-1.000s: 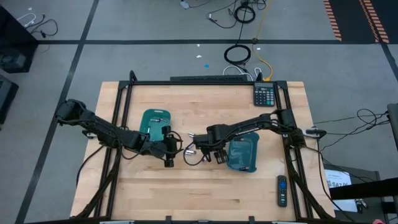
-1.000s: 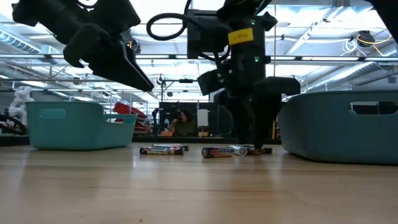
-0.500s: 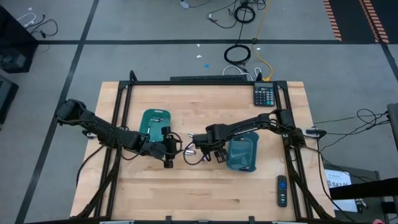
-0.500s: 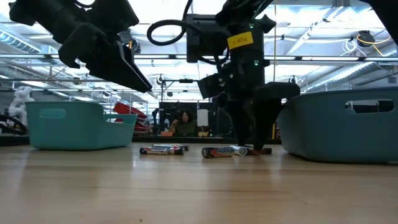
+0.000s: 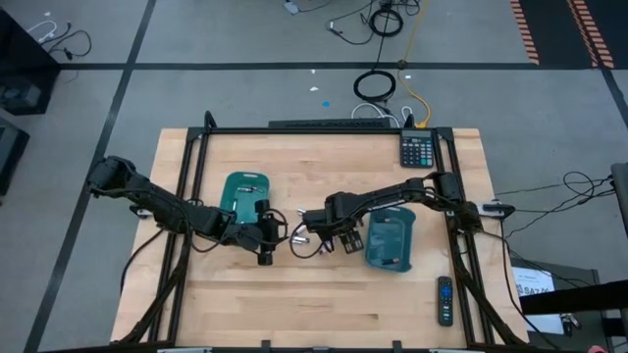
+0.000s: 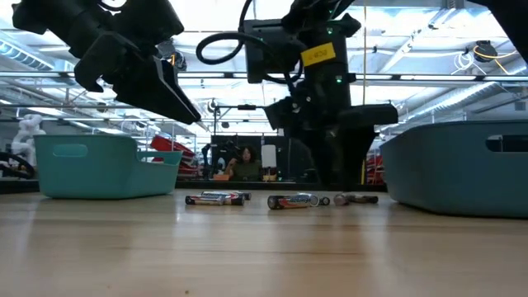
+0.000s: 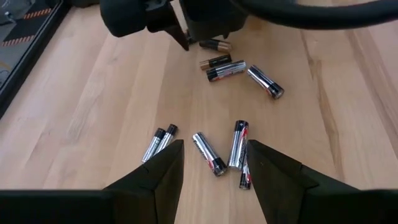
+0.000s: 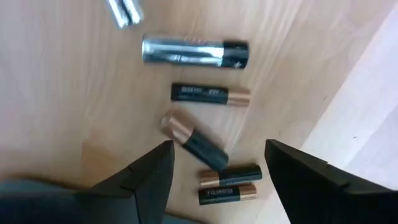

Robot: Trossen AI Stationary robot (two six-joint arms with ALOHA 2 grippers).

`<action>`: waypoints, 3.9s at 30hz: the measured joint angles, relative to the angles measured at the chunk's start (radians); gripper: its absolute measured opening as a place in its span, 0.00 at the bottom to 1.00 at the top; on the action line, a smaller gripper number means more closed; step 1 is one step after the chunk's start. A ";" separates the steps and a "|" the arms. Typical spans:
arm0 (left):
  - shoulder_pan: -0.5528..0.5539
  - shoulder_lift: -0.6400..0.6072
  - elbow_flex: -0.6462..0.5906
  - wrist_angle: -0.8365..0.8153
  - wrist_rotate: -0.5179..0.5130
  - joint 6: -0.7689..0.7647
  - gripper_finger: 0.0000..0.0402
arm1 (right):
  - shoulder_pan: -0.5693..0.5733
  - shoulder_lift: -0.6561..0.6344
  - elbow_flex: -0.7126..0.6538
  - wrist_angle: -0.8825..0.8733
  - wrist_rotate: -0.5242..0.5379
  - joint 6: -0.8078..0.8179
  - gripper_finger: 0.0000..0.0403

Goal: Sort batteries
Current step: Put the black battery into the blue bin, then put the silver battery into the green bin

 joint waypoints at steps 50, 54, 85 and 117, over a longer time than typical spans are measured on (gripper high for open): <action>-0.009 0.000 0.003 -0.067 0.056 -0.091 0.46 | 0.048 -0.502 -0.225 -0.217 -0.104 0.509 0.11; 0.023 0.000 0.017 -0.069 0.159 -0.123 0.46 | 0.079 -0.552 -0.355 -0.102 -0.112 0.587 0.14; 0.077 0.448 0.535 -0.290 0.320 -0.114 0.46 | 0.365 -0.893 -0.660 0.713 0.617 0.477 0.31; 0.142 0.670 0.669 -0.378 0.285 -0.183 0.09 | 0.578 -1.033 -0.737 0.861 0.912 0.434 0.31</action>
